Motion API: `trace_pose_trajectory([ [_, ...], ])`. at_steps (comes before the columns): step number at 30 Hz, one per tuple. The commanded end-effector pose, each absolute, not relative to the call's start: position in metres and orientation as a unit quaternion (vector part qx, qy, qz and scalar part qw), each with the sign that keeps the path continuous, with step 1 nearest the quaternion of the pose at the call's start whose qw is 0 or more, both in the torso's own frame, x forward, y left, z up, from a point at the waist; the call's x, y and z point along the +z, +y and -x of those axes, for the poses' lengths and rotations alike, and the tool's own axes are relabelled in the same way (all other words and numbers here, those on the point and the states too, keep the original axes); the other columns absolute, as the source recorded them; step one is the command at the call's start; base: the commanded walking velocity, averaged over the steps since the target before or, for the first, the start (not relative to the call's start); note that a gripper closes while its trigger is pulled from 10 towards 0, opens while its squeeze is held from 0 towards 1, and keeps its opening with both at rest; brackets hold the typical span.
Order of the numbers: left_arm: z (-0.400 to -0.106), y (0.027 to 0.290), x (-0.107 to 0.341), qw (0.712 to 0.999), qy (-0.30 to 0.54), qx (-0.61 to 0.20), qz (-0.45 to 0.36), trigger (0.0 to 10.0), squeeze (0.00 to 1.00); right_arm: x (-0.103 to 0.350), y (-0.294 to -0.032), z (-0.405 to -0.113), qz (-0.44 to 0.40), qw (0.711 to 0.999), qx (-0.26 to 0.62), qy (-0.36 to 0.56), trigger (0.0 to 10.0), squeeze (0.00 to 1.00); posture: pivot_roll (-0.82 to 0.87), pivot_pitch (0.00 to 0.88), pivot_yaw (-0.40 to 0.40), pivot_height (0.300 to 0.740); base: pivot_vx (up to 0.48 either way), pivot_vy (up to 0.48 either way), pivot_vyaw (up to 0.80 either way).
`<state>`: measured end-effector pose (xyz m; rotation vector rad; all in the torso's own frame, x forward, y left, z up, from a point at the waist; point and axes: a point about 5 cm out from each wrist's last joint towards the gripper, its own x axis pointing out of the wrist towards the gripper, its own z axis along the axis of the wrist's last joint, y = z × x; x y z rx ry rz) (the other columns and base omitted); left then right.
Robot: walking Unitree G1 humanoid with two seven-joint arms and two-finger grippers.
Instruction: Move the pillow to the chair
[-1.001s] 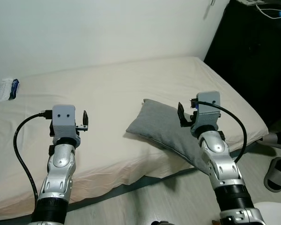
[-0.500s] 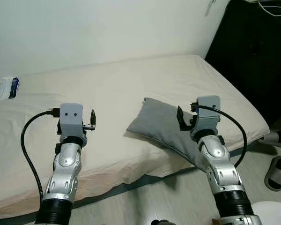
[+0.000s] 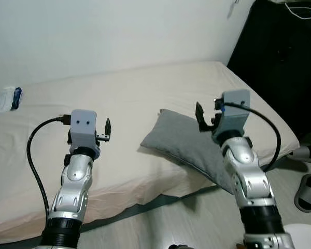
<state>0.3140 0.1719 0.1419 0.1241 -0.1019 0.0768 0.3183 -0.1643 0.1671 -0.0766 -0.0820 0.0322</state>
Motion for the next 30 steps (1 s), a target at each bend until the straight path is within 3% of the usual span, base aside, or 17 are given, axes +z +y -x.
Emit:
trace_pose_trajectory([
  [1,-0.311,0.177,0.133,0.996,-0.028,0.052,-0.070,10.0,0.00,0.168,-0.163,-0.316,0.030,0.998,0.014,-0.044,10.0,0.00,-0.03,0.062,0.006,0.740,0.000,0.000,0.00],
  [10,-0.308,0.175,0.135,0.996,-0.031,0.057,-0.063,10.0,0.00,0.157,-0.159,-0.303,0.026,0.999,0.003,-0.024,10.0,0.00,-0.03,0.035,-0.001,0.740,0.000,0.000,0.00],
  [20,-0.293,0.170,0.126,0.995,-0.063,0.049,-0.061,10.0,0.00,0.150,-0.153,-0.277,0.034,0.996,0.015,-0.078,10.0,0.00,-0.03,0.050,0.006,0.740,0.000,0.000,0.00],
  [30,-0.297,0.160,0.126,0.997,-0.055,0.018,-0.051,10.0,0.00,0.146,-0.148,-0.285,0.044,0.998,0.023,-0.035,10.0,0.00,-0.03,0.066,0.005,0.740,0.000,0.000,0.00],
])
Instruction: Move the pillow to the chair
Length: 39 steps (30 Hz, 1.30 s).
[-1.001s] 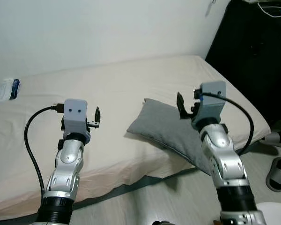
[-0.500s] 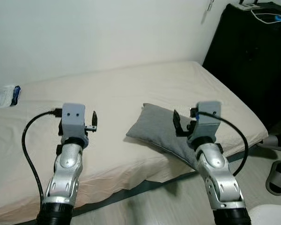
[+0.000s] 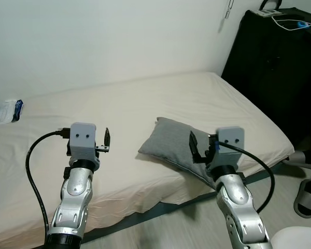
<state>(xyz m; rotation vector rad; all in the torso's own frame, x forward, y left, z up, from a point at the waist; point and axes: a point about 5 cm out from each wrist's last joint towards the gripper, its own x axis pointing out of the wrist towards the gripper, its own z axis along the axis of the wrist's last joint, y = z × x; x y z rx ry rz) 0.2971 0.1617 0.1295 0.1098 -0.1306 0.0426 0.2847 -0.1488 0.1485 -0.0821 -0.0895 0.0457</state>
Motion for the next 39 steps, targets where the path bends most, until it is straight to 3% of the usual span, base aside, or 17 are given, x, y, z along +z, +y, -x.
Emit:
trace_pose_trajectory([
  [1,-0.298,0.159,0.126,0.997,-0.056,0.015,-0.051,10.0,0.00,0.149,-0.148,-0.287,0.043,0.998,0.026,-0.040,10.0,0.00,-0.03,0.068,0.002,0.740,0.000,0.000,0.00],
  [15,-0.298,0.149,0.125,0.998,-0.031,-0.033,-0.047,10.0,0.00,0.148,-0.145,-0.308,0.002,0.999,0.045,0.000,10.0,0.00,-0.03,0.092,-0.007,0.740,0.000,0.000,0.00],
  [24,-0.296,0.150,0.126,0.997,-0.036,-0.028,-0.054,10.0,0.00,0.148,-0.151,-0.309,0.044,0.998,0.042,0.006,10.0,0.00,-0.03,0.110,-0.009,0.740,0.000,0.000,0.00],
  [39,-0.295,0.149,0.128,0.997,-0.029,-0.031,-0.057,10.0,0.00,0.150,-0.147,-0.309,0.063,0.996,0.059,0.006,10.0,0.00,-0.03,0.126,-0.014,0.740,0.000,0.000,0.80],
])
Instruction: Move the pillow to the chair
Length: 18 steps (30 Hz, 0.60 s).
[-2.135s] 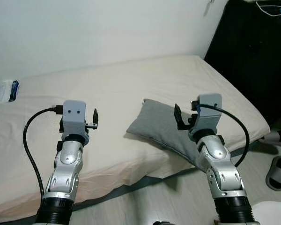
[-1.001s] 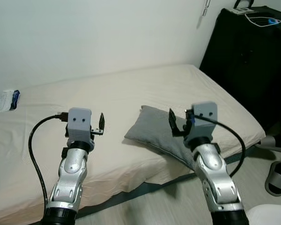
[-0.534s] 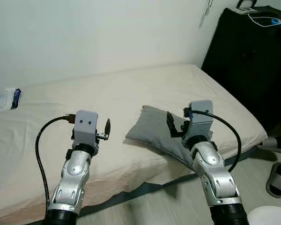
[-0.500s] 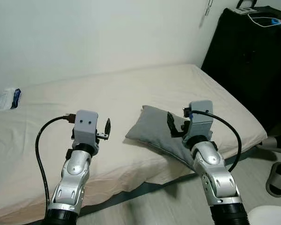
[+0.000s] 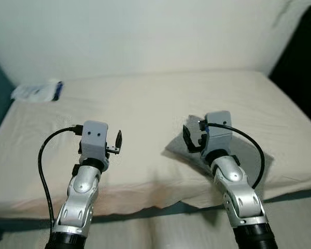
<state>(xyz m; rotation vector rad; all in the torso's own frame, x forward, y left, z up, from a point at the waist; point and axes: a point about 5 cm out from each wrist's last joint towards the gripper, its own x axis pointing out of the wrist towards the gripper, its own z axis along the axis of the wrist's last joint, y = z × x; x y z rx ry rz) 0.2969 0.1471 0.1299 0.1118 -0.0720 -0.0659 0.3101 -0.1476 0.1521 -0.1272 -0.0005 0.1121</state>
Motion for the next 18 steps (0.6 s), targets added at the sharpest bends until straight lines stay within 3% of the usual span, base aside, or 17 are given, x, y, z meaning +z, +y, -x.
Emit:
trace_pose_trajectory([
  [1,-0.2944,0.1491,0.1279,0.997,-0.029,-0.032,-0.057,10.0,0.00,0.1505,-0.1474,-0.3086,0.063,0.996,0.059,0.006,10.0,0.00,-0.03,0.125,-0.014,0.740,0.000,0.000,0.80],
  [15,-0.2945,0.1498,0.1292,0.998,-0.026,-0.032,-0.056,10.0,0.00,0.1536,-0.1521,-0.3111,0.070,0.997,0.045,0.002,10.0,0.00,-0.03,0.121,-0.014,0.740,0.000,0.000,0.80],
  [18,-0.2947,0.1499,0.1294,0.998,-0.027,-0.032,-0.056,10.0,0.00,0.1549,-0.1525,-0.3112,0.058,0.997,0.042,-0.002,10.0,0.00,-0.03,0.120,-0.013,0.740,0.000,0.000,0.18],
])
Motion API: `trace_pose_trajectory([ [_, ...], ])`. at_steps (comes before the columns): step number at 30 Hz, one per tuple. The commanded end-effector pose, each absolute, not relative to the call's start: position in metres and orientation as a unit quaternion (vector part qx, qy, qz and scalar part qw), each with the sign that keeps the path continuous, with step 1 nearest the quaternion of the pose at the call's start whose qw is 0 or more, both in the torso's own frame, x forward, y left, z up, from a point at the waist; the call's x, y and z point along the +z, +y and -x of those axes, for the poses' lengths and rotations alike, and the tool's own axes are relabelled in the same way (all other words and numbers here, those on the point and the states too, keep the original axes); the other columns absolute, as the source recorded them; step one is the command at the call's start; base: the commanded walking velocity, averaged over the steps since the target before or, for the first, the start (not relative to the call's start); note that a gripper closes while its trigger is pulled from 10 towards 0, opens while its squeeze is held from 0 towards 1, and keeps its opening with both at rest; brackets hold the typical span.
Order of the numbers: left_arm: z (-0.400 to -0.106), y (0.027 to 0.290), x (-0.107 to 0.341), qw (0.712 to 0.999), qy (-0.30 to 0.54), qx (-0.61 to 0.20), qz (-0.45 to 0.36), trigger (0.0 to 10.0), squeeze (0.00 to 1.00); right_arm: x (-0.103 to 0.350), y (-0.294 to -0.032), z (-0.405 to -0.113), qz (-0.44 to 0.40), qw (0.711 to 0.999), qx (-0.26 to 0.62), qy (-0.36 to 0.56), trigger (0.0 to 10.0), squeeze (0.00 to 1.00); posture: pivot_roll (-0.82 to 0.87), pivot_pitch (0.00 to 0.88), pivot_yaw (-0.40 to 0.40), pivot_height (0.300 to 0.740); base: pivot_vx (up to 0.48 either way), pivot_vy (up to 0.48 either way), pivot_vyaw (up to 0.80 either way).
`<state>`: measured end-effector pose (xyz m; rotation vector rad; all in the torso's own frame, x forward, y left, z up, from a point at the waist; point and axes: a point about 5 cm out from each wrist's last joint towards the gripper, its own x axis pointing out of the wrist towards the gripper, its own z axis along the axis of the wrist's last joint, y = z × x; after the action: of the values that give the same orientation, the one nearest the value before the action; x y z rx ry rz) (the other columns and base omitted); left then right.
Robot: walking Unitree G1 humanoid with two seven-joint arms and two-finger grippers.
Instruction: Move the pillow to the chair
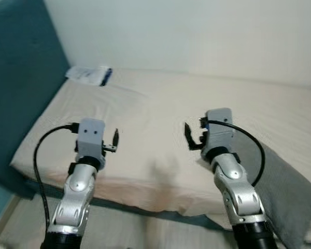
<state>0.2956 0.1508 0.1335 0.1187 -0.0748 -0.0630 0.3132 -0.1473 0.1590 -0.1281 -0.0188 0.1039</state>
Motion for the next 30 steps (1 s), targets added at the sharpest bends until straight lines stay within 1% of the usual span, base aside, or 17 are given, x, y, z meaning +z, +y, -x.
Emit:
trace_pose_trajectory([
  [1,-0.295,0.150,0.130,0.998,-0.027,-0.033,-0.056,10.0,0.00,0.155,-0.152,-0.311,0.057,0.997,0.044,-0.002,10.0,0.00,-0.03,0.119,-0.012,0.740,0.000,0.000,0.00],
  [8,-0.296,0.147,0.129,0.998,-0.024,-0.039,-0.049,10.0,0.00,0.156,-0.152,-0.312,0.058,0.997,0.043,-0.001,10.0,0.00,-0.03,0.117,-0.011,0.740,0.000,0.000,0.00],
  [11,-0.296,0.144,0.127,0.996,-0.016,-0.054,-0.062,10.0,0.00,0.156,-0.153,-0.312,0.060,0.997,0.040,0.002,10.0,0.00,-0.03,0.118,-0.011,0.740,0.000,0.000,0.00],
  [19,-0.296,0.142,0.127,0.996,-0.012,-0.060,-0.070,10.0,0.00,0.154,-0.152,-0.312,0.059,0.998,0.039,0.004,10.0,0.00,-0.03,0.115,-0.009,0.740,0.000,0.000,0.00],
  [30,-0.296,0.139,0.127,0.995,-0.010,-0.068,-0.076,10.0,0.00,0.153,-0.154,-0.312,0.053,0.998,0.035,0.009,10.0,0.00,-0.03,0.113,-0.008,0.740,0.000,-0.379,0.00],
])
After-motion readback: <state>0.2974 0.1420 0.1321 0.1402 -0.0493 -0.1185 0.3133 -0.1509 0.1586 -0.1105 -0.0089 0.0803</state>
